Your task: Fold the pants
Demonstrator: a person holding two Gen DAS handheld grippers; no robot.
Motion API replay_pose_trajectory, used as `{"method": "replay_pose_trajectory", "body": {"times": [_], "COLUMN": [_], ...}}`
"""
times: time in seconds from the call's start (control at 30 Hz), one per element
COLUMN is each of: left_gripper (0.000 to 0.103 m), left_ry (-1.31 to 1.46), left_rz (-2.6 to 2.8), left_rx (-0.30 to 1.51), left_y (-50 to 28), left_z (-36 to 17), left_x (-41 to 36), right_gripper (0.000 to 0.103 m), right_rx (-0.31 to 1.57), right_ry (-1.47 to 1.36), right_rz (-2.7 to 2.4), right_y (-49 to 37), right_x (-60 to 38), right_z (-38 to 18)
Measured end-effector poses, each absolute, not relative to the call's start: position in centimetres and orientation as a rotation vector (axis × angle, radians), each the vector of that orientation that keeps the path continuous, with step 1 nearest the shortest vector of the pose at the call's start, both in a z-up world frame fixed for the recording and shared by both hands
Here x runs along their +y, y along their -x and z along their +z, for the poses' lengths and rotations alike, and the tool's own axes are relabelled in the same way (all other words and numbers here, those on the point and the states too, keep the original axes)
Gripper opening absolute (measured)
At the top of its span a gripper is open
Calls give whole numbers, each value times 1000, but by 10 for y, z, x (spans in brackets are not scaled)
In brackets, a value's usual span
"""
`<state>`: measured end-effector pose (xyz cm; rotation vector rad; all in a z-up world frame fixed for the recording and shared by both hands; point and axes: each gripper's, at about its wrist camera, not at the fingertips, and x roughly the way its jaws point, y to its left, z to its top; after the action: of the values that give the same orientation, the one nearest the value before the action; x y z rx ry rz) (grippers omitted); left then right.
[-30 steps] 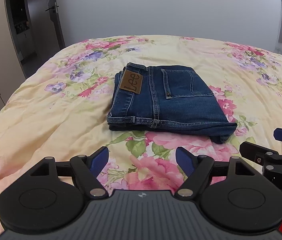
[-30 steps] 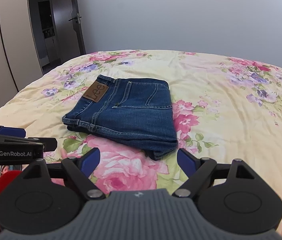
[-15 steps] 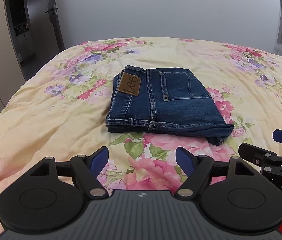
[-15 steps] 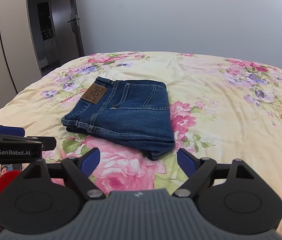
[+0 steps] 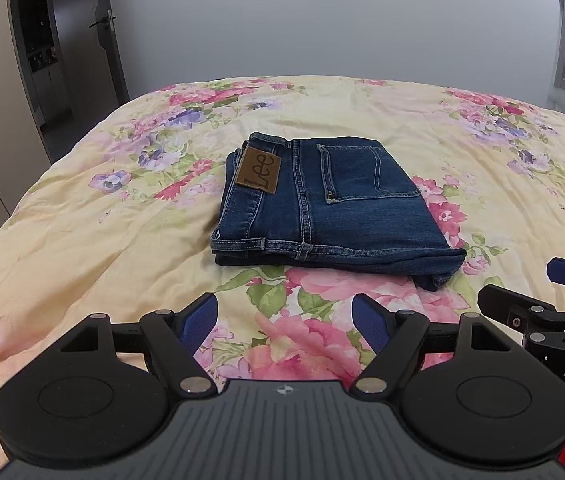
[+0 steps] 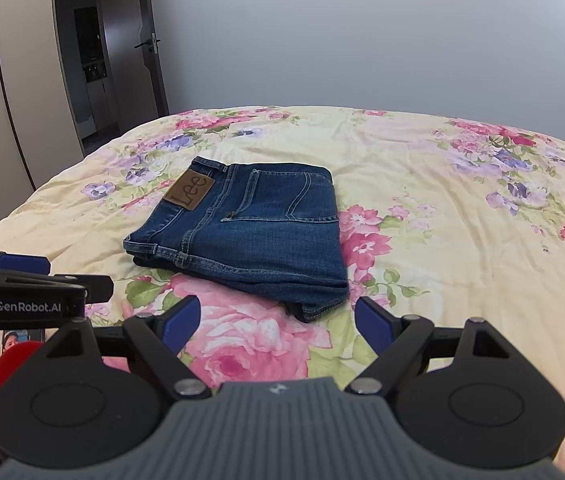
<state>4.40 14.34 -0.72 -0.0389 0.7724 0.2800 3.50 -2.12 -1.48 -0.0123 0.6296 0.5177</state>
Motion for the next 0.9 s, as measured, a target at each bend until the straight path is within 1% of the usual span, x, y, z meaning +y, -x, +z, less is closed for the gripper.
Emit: {"method": "replay_pose_trajectory", "body": {"times": [0.9], "left_gripper": [89], "left_ry": [29], "left_rz": [277], "left_rx": [764], "left_y": [-40], "left_z": [-1], "left_x": [135], "right_gripper": [80], "right_rx": [620], "right_ry": [7], "right_rz": [503], "right_y": [-30], "right_x": [-26], "right_z": [-9]}}
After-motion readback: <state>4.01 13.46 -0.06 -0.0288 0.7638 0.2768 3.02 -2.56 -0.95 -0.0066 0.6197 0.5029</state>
